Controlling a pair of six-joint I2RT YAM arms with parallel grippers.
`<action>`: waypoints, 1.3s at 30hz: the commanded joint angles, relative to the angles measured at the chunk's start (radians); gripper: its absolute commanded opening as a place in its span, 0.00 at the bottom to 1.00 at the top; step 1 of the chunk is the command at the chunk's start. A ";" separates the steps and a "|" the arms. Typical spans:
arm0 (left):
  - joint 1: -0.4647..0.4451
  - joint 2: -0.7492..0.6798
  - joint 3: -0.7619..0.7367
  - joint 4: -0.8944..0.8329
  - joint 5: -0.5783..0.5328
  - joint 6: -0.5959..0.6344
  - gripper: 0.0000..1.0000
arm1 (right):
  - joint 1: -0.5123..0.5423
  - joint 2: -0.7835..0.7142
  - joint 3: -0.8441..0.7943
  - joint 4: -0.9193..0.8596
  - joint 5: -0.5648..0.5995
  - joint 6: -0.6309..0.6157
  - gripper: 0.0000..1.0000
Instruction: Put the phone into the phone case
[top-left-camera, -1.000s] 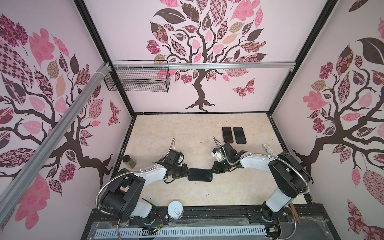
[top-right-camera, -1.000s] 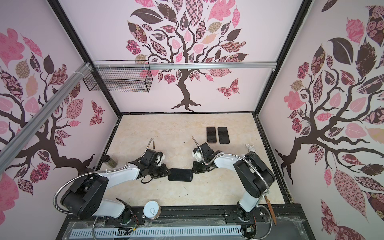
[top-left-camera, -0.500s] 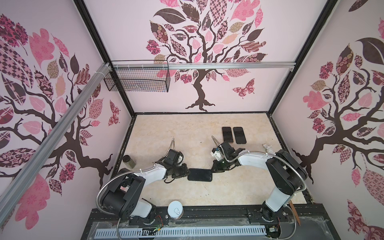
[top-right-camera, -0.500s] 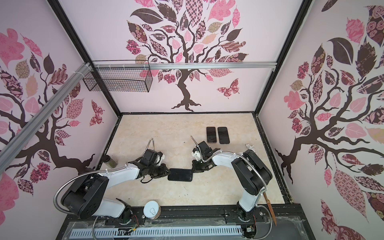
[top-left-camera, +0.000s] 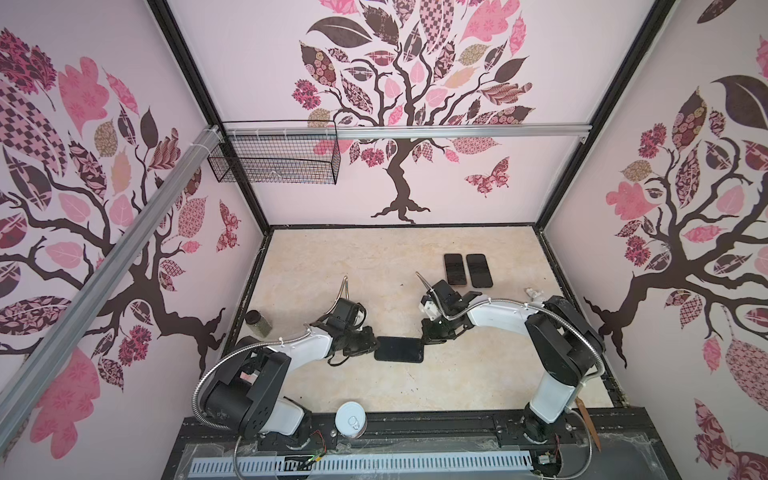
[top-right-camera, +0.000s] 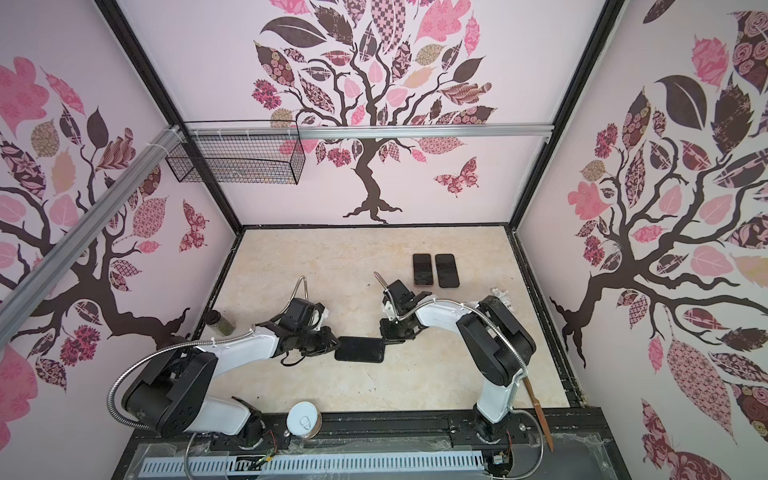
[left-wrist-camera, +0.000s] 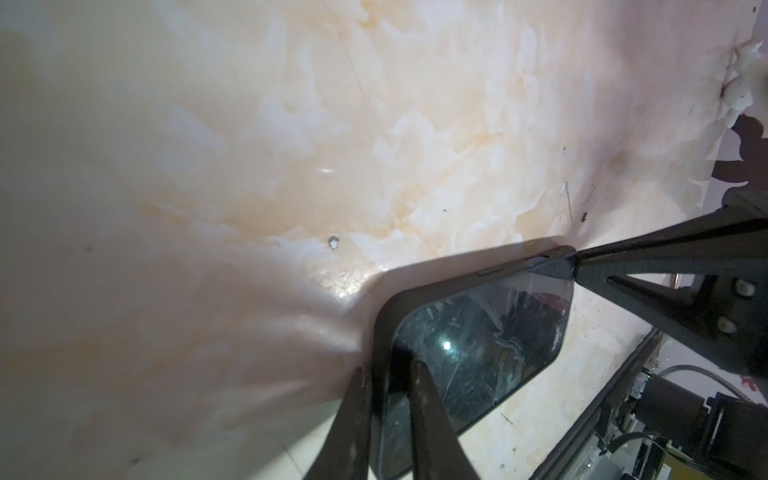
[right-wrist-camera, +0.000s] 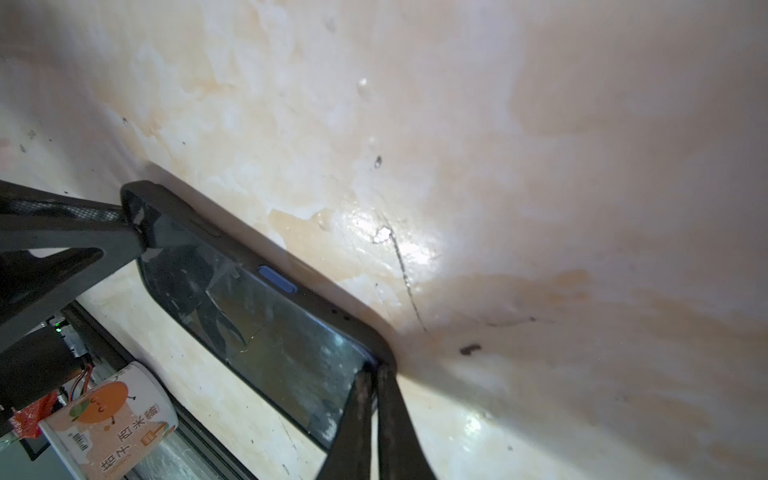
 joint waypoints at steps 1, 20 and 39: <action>-0.030 0.073 -0.027 0.112 0.001 -0.012 0.17 | 0.147 0.336 -0.091 0.246 0.140 0.003 0.08; -0.029 0.020 -0.031 0.057 -0.034 -0.009 0.17 | 0.220 0.312 0.010 0.036 0.386 -0.031 0.09; -0.027 -0.070 -0.047 -0.007 -0.061 -0.010 0.18 | 0.190 0.117 0.006 0.019 0.319 -0.091 0.17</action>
